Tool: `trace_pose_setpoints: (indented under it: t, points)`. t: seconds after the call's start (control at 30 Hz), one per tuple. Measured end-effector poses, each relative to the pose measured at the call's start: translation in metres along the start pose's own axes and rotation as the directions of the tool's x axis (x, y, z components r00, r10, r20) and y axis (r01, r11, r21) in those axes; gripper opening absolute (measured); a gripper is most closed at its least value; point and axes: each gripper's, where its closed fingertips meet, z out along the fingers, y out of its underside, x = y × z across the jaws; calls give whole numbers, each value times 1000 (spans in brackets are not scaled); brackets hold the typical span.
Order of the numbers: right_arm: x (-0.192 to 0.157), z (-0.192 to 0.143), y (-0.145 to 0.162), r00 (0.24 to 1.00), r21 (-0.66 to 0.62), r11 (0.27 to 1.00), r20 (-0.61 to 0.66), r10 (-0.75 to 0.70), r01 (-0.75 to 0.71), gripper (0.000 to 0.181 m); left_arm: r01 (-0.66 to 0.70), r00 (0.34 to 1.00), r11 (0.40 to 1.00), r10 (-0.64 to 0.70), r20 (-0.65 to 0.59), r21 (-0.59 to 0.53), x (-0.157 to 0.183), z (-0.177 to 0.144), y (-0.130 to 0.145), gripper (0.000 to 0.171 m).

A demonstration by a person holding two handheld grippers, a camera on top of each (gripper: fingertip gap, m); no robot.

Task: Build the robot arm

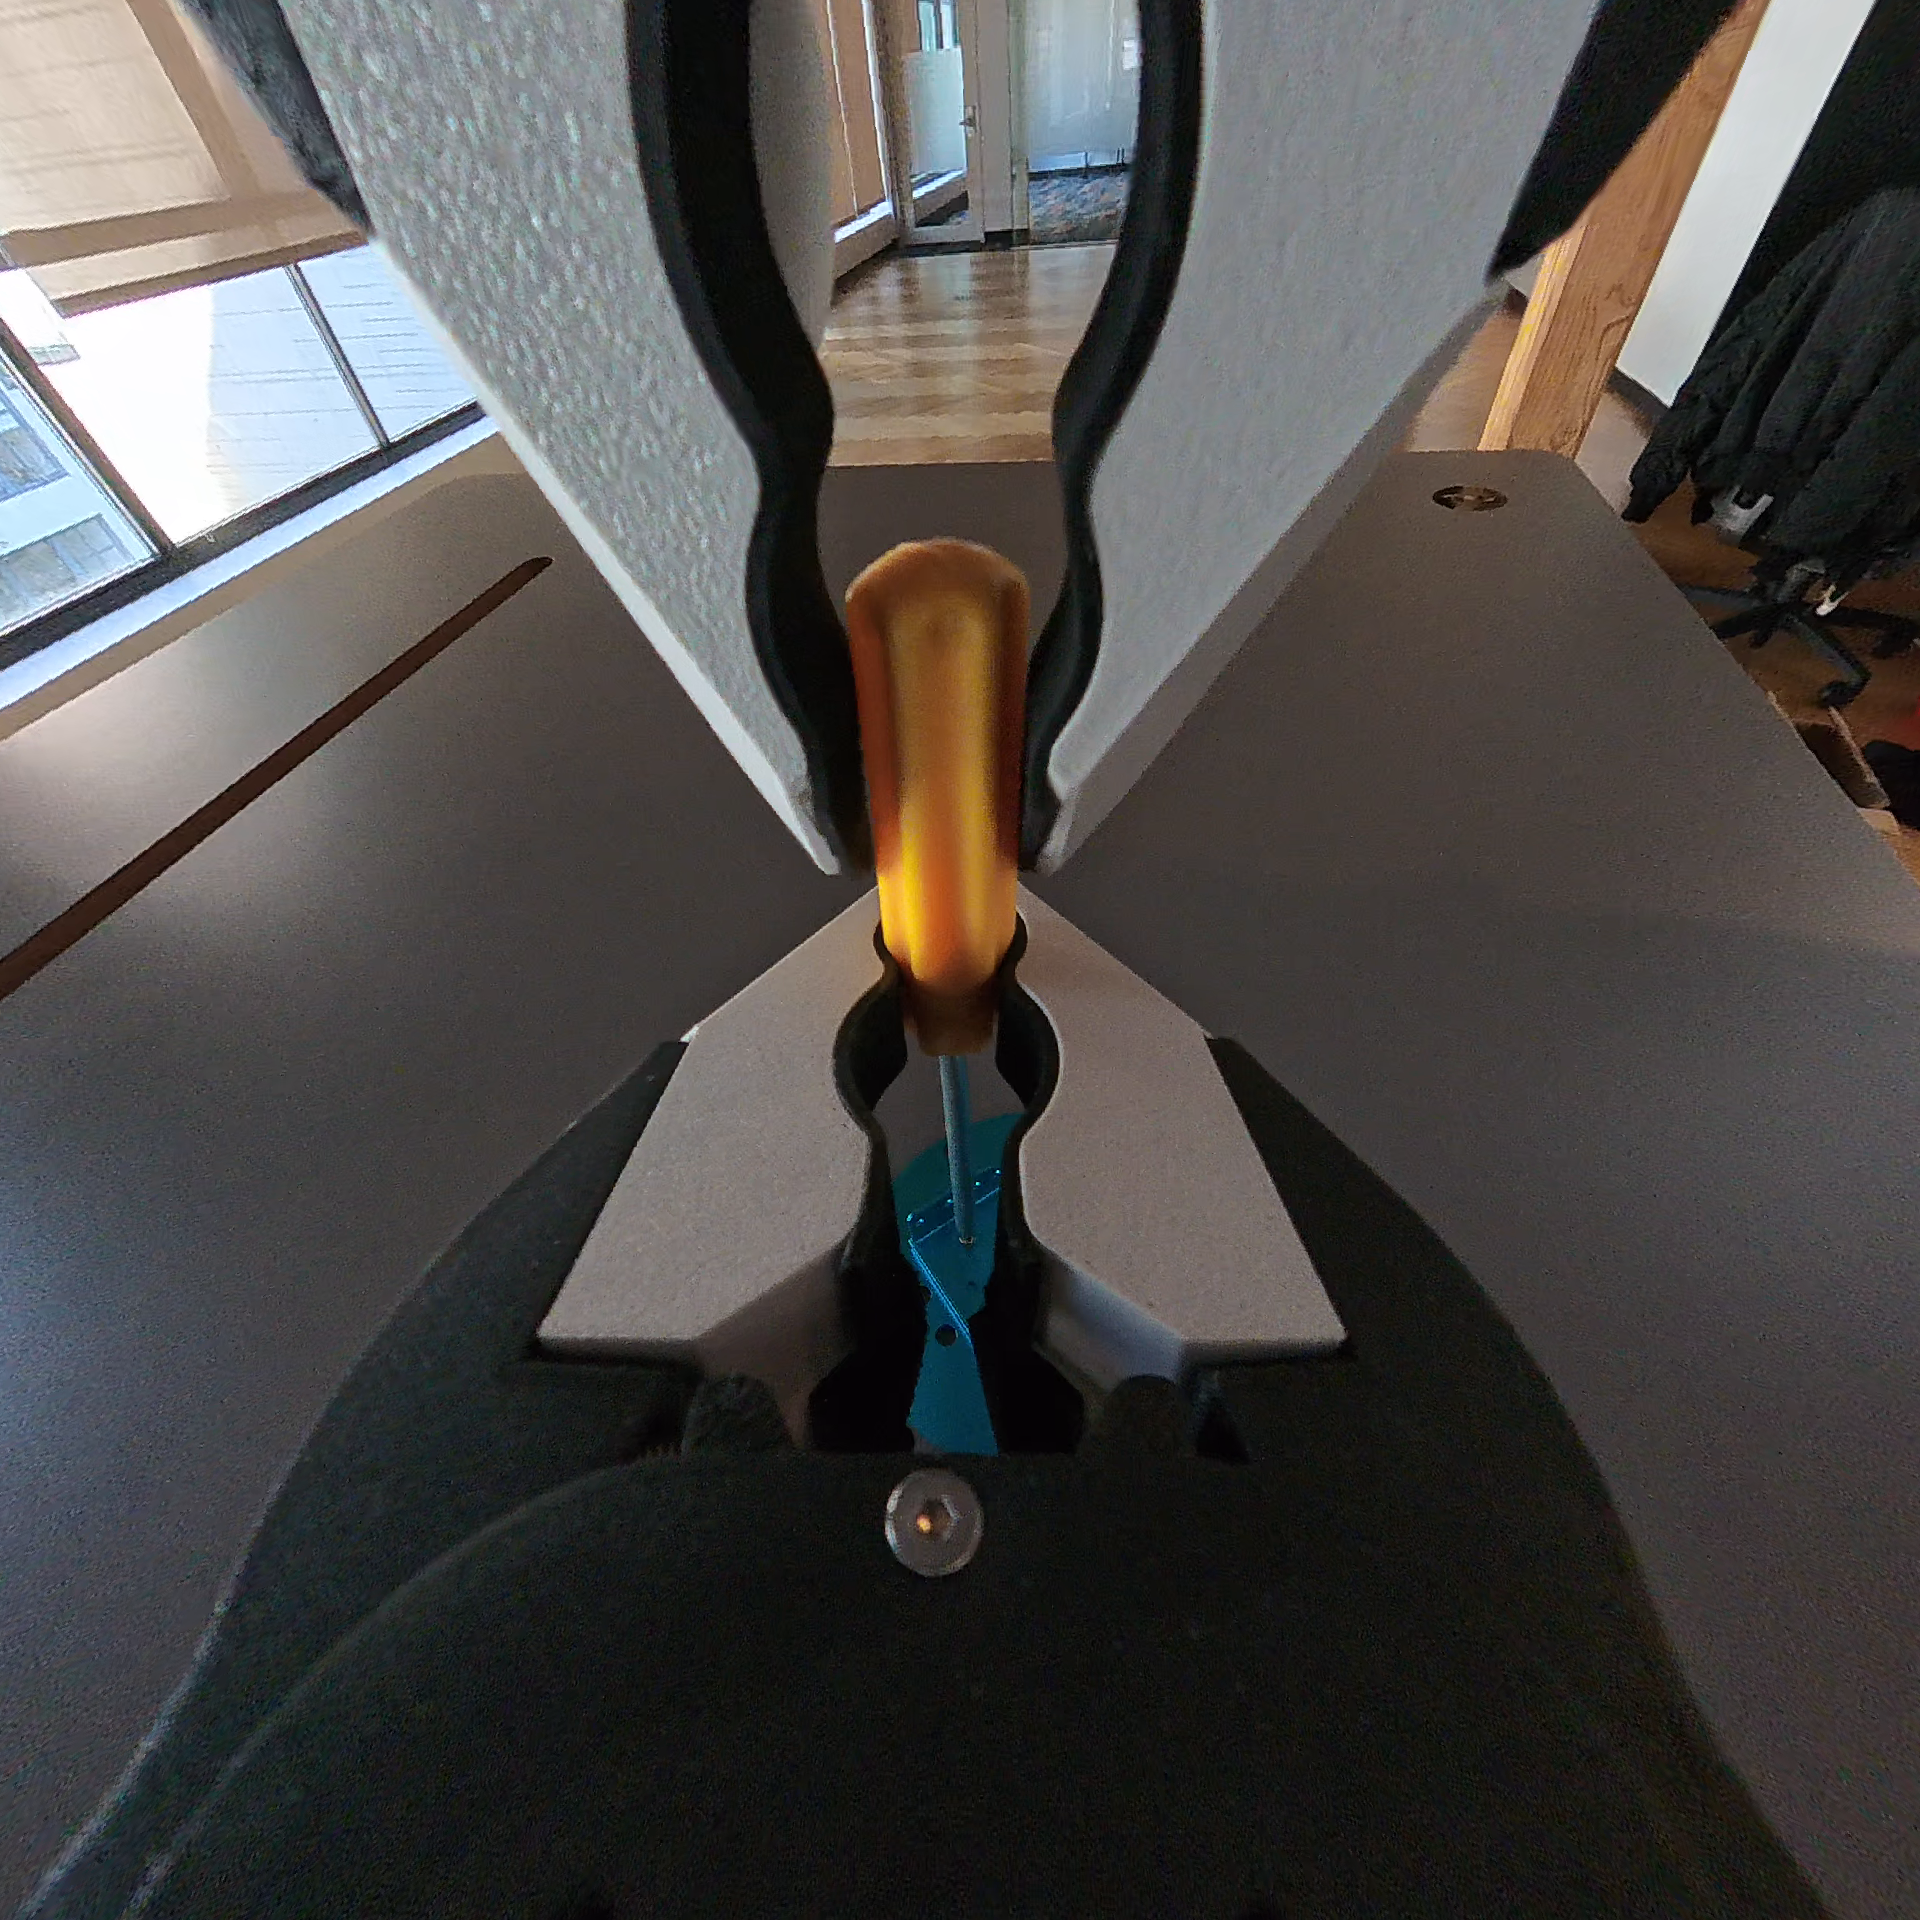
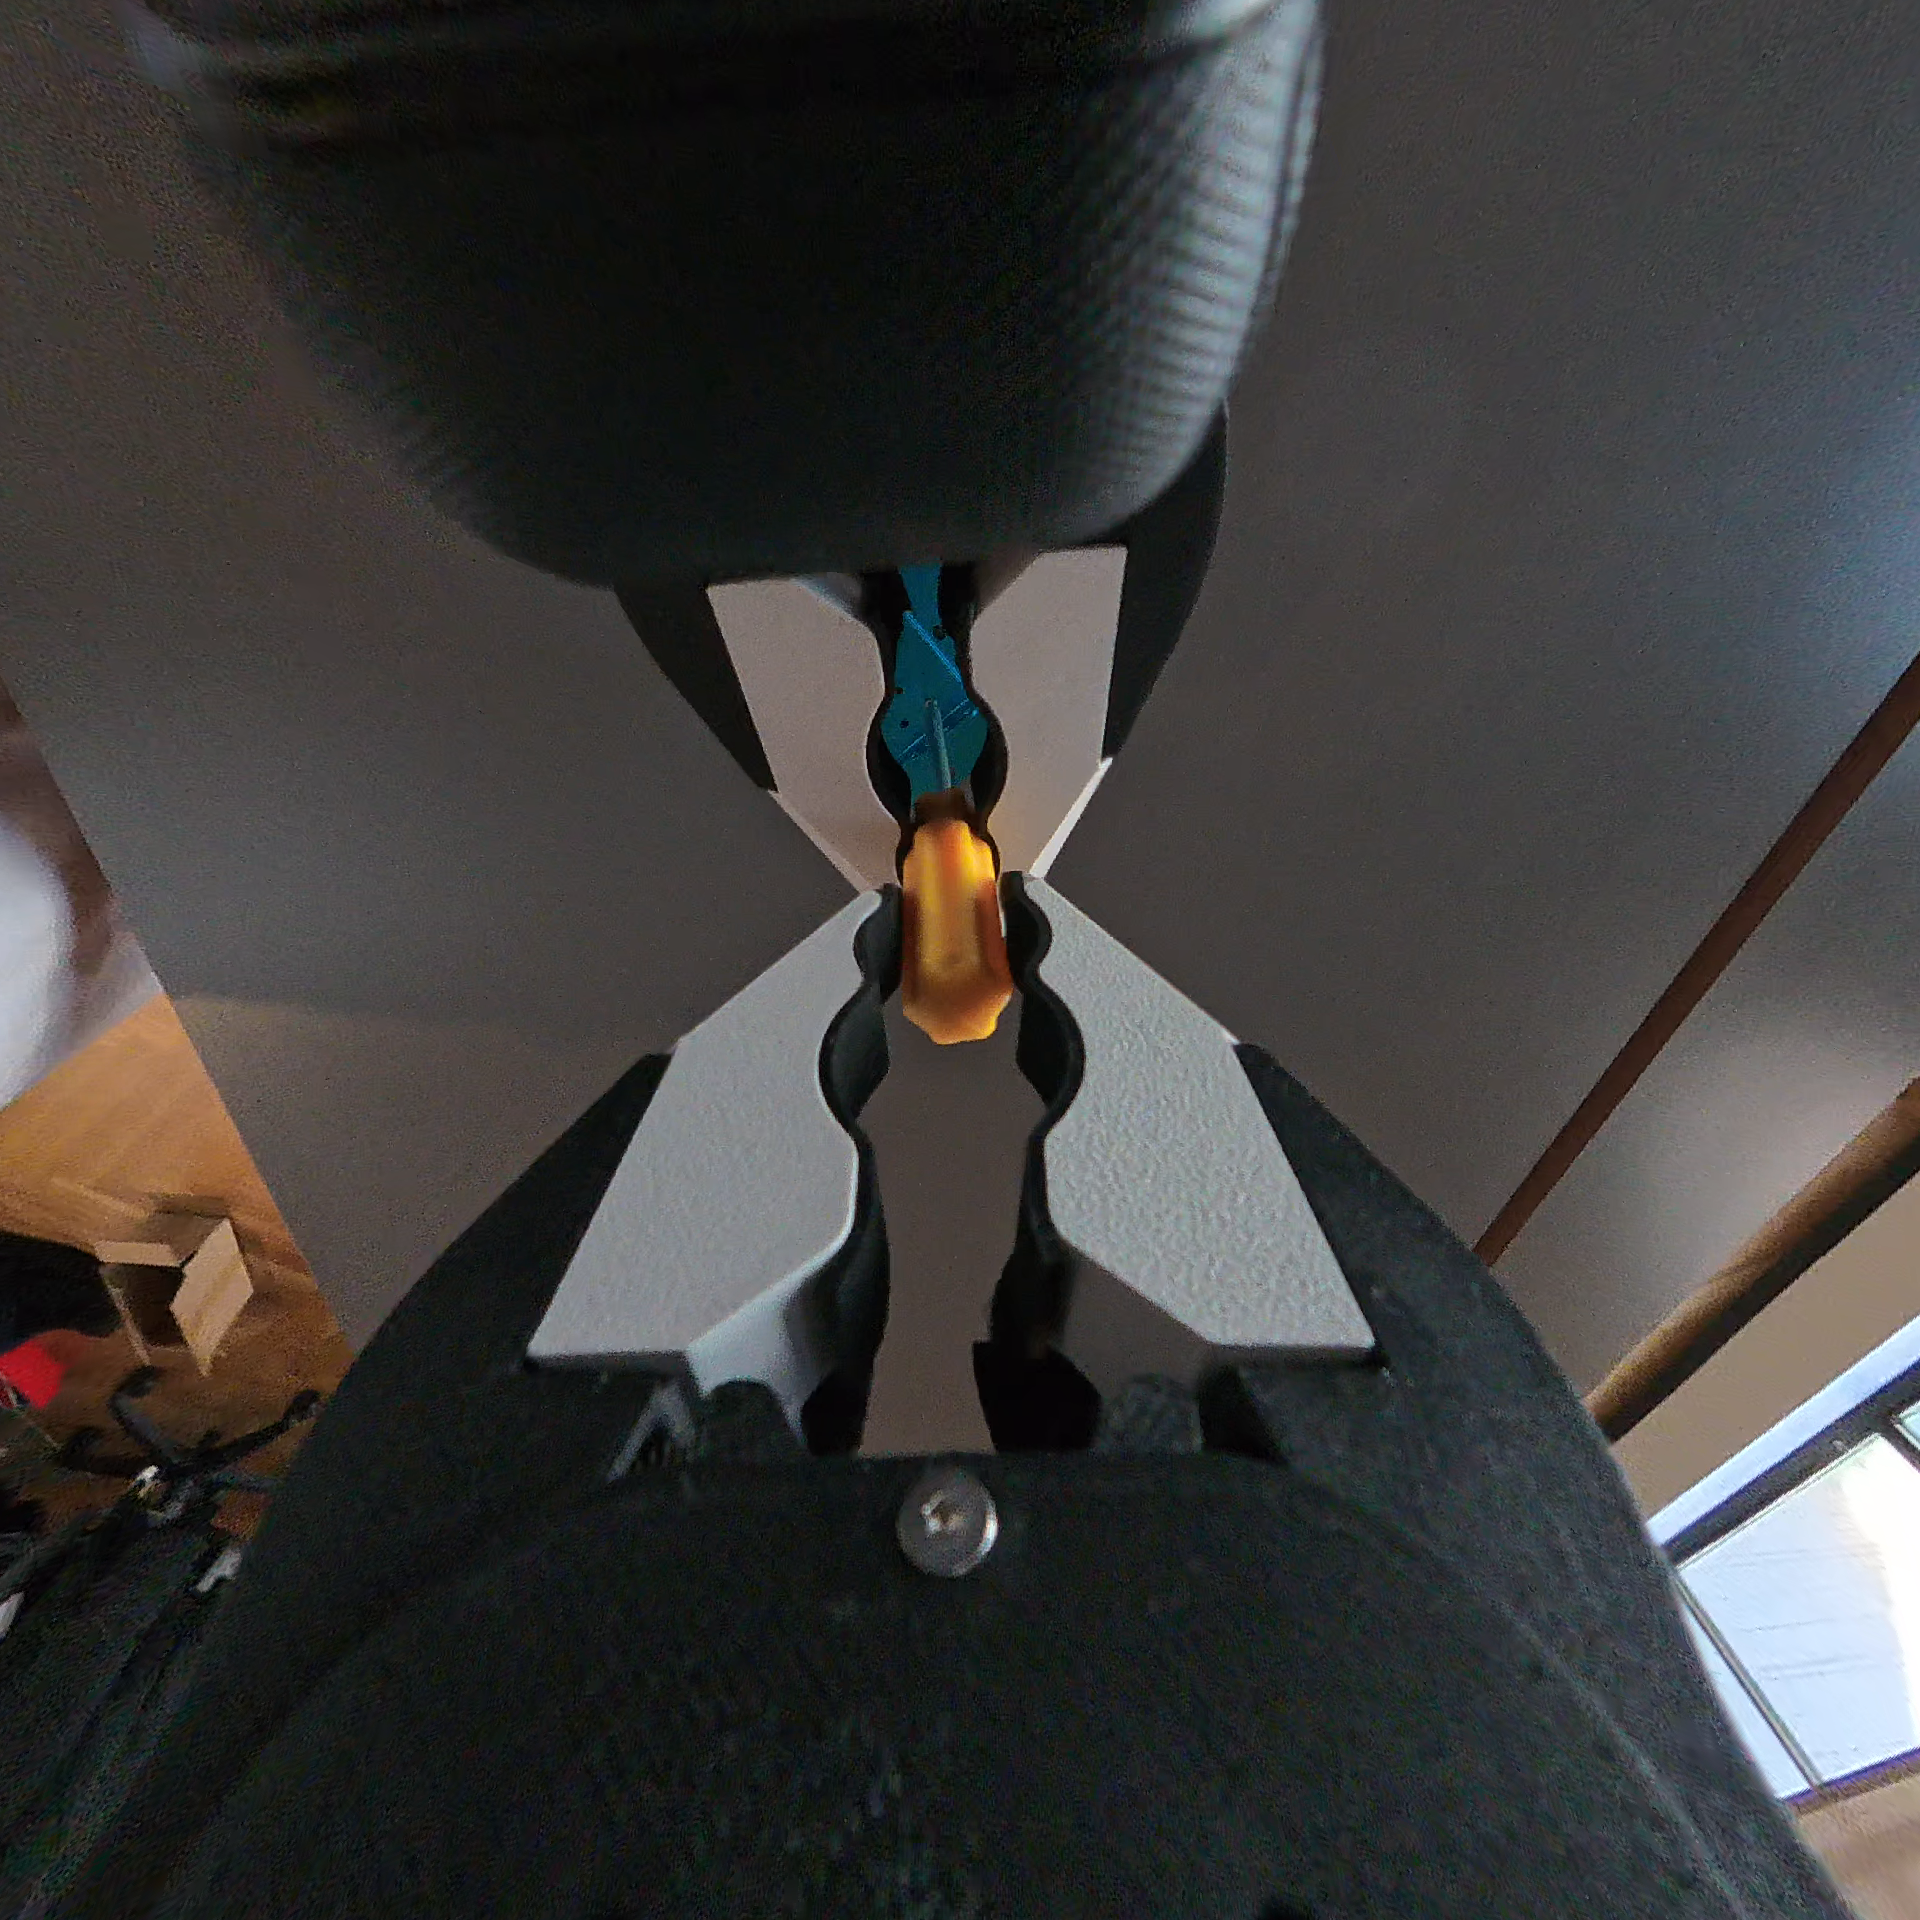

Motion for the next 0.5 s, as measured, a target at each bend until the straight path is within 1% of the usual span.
trace_pose_setpoints:
  t: [0.07,0.1,0.13,0.2,0.23,0.3,0.4,0.43,0.5]
  points:
    - [0,0,2,997,-17,997,25,76,-76,18,2,1000,1000,-2,1,-3,0,1,0,10]
    - [0,1,2,987,-20,988,40,154,-153,18,5,1000,1000,-5,6,-3,0,1,0,10]
    - [0,1,3,963,-20,965,61,262,-261,17,6,1000,1000,-6,10,-4,-1,1,0,10]
    - [2,2,1,859,2,864,107,501,-504,17,12,1000,1000,-11,25,-18,-3,0,1,10]
    - [3,2,1,819,9,825,122,560,-565,18,18,999,1000,-17,33,-25,-5,0,1,9]
    - [6,3,3,793,6,800,133,594,-600,18,21,998,999,-19,60,-34,-7,1,2,9]
    - [6,3,4,802,20,806,119,586,-592,18,-40,993,999,44,110,-36,-9,-1,0,11]
    - [6,4,7,803,13,808,112,585,-590,18,-54,991,998,55,119,-19,-9,-3,-2,14]
    - [7,4,8,798,26,802,120,590,-597,17,-33,993,999,32,115,11,-7,-6,-7,24]
